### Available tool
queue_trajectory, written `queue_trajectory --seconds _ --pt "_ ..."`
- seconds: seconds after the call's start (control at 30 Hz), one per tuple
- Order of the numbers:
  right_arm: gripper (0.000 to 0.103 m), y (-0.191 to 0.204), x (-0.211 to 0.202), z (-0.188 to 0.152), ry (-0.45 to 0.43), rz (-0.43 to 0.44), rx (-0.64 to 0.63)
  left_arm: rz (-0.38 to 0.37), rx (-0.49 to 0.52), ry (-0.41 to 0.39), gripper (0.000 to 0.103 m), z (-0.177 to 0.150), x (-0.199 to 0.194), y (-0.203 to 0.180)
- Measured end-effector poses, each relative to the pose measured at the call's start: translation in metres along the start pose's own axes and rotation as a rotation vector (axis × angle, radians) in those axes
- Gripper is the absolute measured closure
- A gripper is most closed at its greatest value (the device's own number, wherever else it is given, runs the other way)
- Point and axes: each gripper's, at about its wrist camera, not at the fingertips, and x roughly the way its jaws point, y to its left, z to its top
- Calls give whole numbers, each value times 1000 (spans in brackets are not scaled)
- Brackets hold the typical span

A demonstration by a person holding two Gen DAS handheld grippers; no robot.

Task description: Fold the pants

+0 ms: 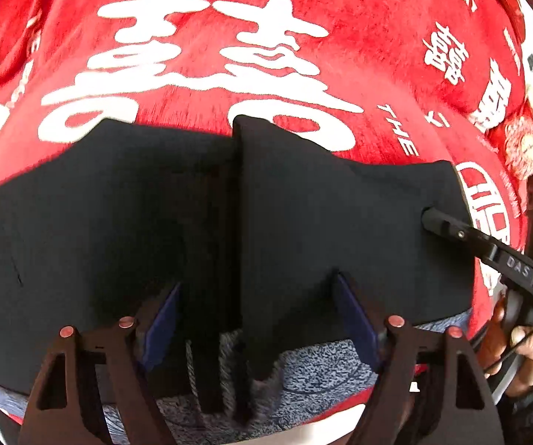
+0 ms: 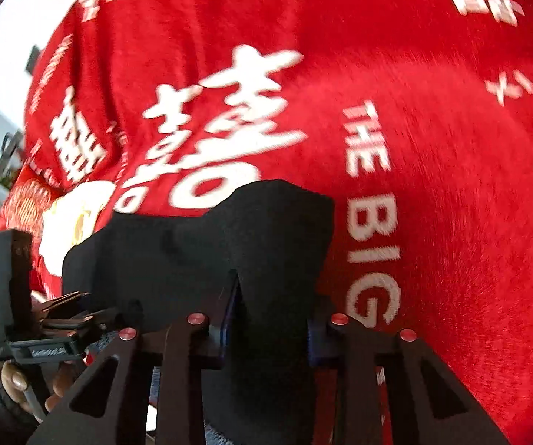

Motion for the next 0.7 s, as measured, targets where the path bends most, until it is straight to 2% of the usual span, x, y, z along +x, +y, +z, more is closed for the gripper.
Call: queue_trajectory --seconds 0.07,0.1,0.17,0.2,0.23,0.3,0.37,0.4,0.43,0.5,0.53,0.6,0.63,0.7 --pt "59 3 -8 0 15 -18 -2 5 2 -12 21 -1 -9 -1" --pt "56 8 -16 -1 1 -54 -27 4 -1 -26 21 -2 -15 -1" --pt "53 26 -40 -2 -85 -141 -120 3 -14 -60 20 -6 -30 4" --pt "46 34 -51 -4 -139 -174 -163 7 -19 -72 20 -9 -35 5" --pt "42 44 -62 -7 -191 -191 -213 12 -24 -86 20 -11 -39 6" --pt "42 59 -69 -9 -227 -179 -281 6 -42 -100 20 -15 -46 9" --pt "42 73 -57 -8 -188 -112 -349 -37 -52 -100 20 -17 -46 7" --pt "42 76 -43 -6 -140 -54 -360 -54 -43 -95 20 -18 -46 3" --pt "42 75 -30 -3 -101 -38 -352 -60 -33 -91 20 -19 -43 -1" --pt "42 62 1 5 -39 -88 -306 -59 -7 -73 20 -22 -34 -11" --pt "42 54 13 9 -28 -80 -281 -60 2 -57 20 -23 -28 -14" --pt "42 57 13 14 -35 -81 -290 -24 19 -18 20 -25 -11 -16" --pt "42 64 10 14 -18 -102 -315 -11 36 -27 20 -26 -12 -19" --pt "42 76 -9 7 -38 -129 -375 -11 41 -50 20 -26 -23 -22"
